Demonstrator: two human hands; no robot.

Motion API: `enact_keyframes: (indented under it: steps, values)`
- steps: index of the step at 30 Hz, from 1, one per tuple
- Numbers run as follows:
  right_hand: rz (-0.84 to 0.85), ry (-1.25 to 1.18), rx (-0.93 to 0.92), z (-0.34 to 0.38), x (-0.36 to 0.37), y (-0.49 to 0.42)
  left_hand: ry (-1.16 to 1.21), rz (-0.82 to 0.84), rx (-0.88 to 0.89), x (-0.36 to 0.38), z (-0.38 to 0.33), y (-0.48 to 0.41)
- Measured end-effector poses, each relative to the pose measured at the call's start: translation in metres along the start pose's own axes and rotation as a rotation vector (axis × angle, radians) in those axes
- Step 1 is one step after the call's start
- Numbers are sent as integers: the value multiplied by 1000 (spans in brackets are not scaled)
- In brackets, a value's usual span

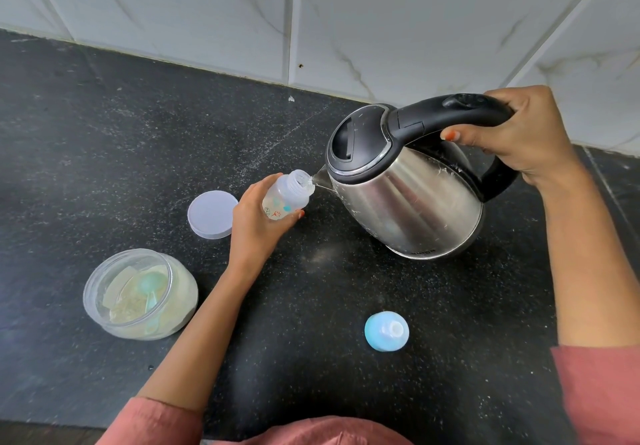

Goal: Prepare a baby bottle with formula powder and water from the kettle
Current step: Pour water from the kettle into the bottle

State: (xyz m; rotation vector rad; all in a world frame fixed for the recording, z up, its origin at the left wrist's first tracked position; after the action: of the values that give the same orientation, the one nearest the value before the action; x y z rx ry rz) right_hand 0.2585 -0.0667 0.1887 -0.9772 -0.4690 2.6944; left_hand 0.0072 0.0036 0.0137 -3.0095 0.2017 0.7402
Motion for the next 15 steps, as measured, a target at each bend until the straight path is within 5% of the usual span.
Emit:
enact_keyframes:
  steps: [15]
  values:
    - [-6,99,-5,1,1,0,23,8,-6,1,3,2]
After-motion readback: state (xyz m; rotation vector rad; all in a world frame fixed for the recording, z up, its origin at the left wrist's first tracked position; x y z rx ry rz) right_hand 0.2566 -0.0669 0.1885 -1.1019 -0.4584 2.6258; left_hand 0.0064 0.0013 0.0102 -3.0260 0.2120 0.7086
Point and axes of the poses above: each hand's wrist, its own y-axis away from the middle knuckle, its own x-axis out of the palm, z = x × y, the point moved 3 cm from there along -y, towards the middle knuckle, and after that the axes turned 11 degrees about -x, right-handed, at the moved point
